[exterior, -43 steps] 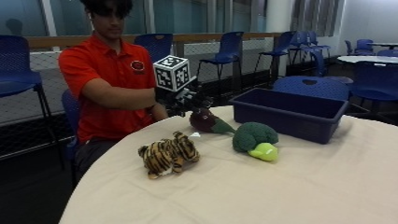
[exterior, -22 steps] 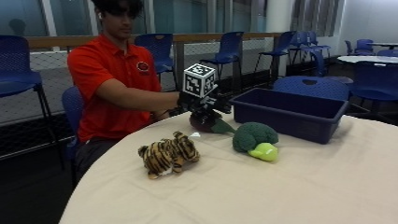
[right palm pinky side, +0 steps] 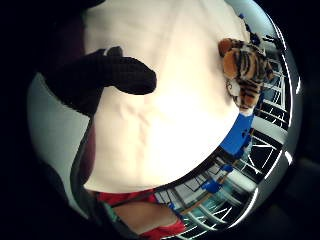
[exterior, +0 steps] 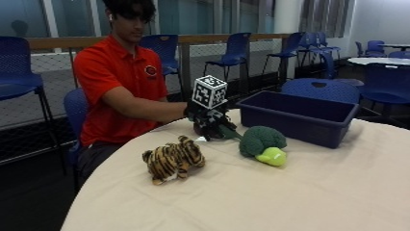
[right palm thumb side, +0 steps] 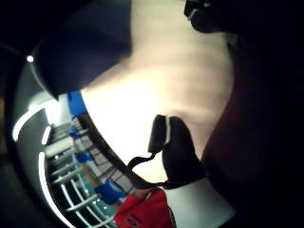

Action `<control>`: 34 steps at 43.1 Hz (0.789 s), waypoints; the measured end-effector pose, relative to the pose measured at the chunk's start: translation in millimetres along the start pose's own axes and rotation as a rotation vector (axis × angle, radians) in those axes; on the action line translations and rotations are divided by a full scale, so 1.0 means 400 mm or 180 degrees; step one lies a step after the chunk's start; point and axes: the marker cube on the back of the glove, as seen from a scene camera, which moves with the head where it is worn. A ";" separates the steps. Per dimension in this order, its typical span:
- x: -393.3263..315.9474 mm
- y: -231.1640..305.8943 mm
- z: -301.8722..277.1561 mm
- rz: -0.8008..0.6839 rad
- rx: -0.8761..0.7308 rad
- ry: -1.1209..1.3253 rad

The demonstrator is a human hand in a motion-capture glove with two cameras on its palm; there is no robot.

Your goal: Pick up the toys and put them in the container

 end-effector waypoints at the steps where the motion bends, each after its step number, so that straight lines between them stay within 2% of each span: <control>1: -0.001 0.000 0.001 0.0021 0.0013 0.0023; 11: -0.002 -0.006 -0.008 0.0165 0.0127 0.0155; 20: 0.009 -0.016 -0.054 -0.0045 0.0333 -0.0031; 28: 0.019 0.000 -0.182 -0.0234 0.0712 -0.0165; 34: -0.004 -0.041 -0.307 -0.0243 0.0963 0.0061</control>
